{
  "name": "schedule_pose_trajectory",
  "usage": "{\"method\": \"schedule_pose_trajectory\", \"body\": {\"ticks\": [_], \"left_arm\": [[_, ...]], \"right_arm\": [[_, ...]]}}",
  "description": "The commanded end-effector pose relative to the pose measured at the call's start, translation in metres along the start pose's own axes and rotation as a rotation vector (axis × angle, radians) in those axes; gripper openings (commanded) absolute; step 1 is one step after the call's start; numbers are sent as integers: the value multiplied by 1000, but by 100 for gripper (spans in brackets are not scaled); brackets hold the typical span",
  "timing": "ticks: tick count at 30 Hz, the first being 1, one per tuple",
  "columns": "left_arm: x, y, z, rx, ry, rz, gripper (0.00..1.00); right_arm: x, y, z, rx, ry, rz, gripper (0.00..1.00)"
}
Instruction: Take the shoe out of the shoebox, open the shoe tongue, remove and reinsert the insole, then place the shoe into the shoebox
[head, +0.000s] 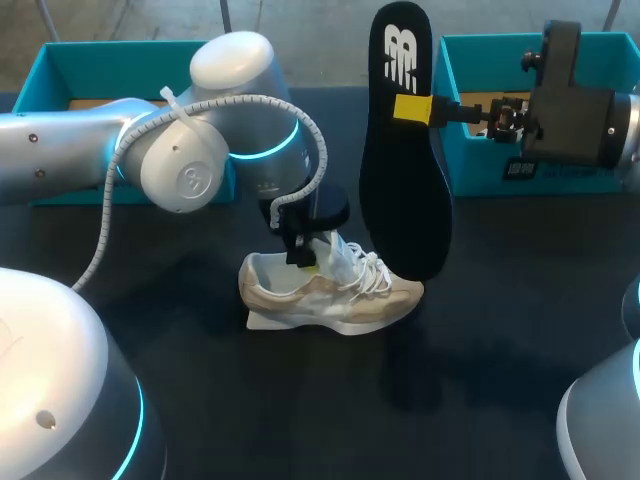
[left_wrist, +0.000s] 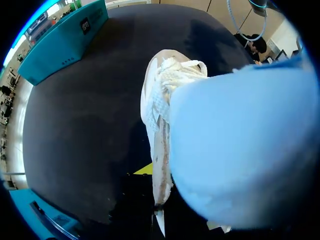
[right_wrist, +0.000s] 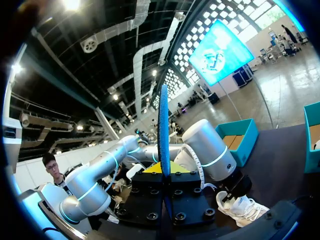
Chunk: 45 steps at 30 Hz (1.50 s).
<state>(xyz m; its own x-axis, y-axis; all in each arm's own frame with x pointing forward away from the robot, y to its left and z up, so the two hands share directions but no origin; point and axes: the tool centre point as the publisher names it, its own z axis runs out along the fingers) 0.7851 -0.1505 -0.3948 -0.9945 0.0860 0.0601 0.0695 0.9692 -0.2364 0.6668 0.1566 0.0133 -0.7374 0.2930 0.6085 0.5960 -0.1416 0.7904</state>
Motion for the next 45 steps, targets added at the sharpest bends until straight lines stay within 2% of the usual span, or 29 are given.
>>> {"method": "schedule_pose_trajectory", "body": {"ticks": [1,5,11,15,21,28,45], "left_arm": [[-1,3,1,11,9,20,0],[-2,7,-11,48,48,109,0],[-8,9,-33,91,174,289,0],[-3,6,-41,68,266,454,0],[11,-3,-42,-31,404,763,0],[20,-17,-52,-64,439,1052,0],[21,-19,-54,-63,423,1049,0]], "right_arm": [[-1,1,6,-1,1,0,0],[-1,1,6,-1,1,0,0],[-1,1,6,-1,1,0,0],[-1,1,6,-1,1,0,0],[-1,1,6,-1,1,0,0],[-1,1,6,-1,1,0,0],[-1,1,6,-1,1,0,0]]}}
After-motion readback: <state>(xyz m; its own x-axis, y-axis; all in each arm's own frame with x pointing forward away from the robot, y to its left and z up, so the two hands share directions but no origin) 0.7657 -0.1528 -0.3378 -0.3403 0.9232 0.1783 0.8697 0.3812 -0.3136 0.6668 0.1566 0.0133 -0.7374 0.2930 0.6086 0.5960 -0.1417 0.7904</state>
